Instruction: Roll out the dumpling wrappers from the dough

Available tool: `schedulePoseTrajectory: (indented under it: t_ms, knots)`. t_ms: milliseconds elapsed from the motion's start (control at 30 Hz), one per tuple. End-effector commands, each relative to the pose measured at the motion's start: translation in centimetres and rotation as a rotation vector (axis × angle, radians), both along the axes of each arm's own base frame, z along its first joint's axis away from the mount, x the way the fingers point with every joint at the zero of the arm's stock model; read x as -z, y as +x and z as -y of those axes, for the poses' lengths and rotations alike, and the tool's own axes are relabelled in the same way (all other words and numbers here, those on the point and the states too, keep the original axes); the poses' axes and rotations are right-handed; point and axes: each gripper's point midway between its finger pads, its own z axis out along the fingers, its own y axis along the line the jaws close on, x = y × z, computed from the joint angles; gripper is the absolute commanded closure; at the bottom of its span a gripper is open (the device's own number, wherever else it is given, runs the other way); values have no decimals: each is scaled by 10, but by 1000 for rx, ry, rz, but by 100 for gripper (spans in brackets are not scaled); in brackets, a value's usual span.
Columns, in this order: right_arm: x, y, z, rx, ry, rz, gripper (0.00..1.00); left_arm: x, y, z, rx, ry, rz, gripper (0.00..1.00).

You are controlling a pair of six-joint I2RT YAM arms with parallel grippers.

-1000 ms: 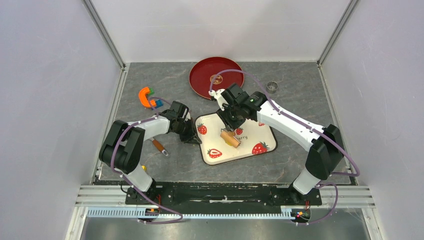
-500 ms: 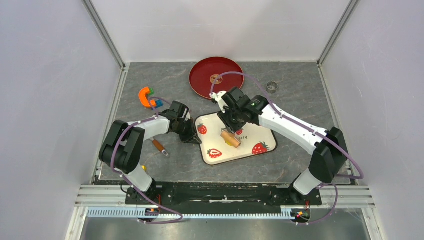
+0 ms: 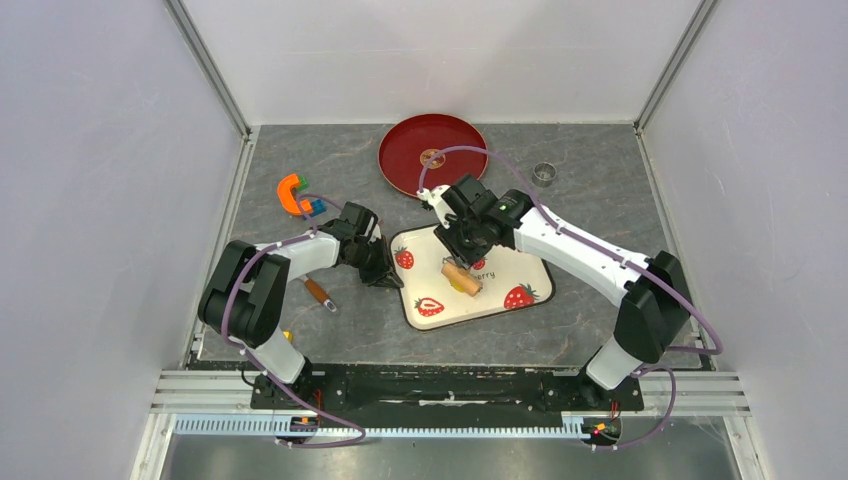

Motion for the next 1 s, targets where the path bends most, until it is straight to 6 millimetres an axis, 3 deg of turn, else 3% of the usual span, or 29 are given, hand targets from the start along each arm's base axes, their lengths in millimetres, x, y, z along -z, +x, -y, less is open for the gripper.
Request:
schedulePoseTrajectory:
  t_ms: [0, 433, 667, 967]
  knots:
    - [68, -50, 43, -29, -232, -252, 100, 16, -13, -18, 51, 91, -13, 98]
    - [84, -60, 51, -41, -259, -294, 100, 16, -13, -18, 50, 91, -13, 98]
    - [105, -67, 67, -27, -319, -308, 100, 16, -13, -18, 49, 92, -13, 98]
    - [119, -75, 70, -35, -341, -346, 100, 15, -13, -18, 49, 93, -11, 98]
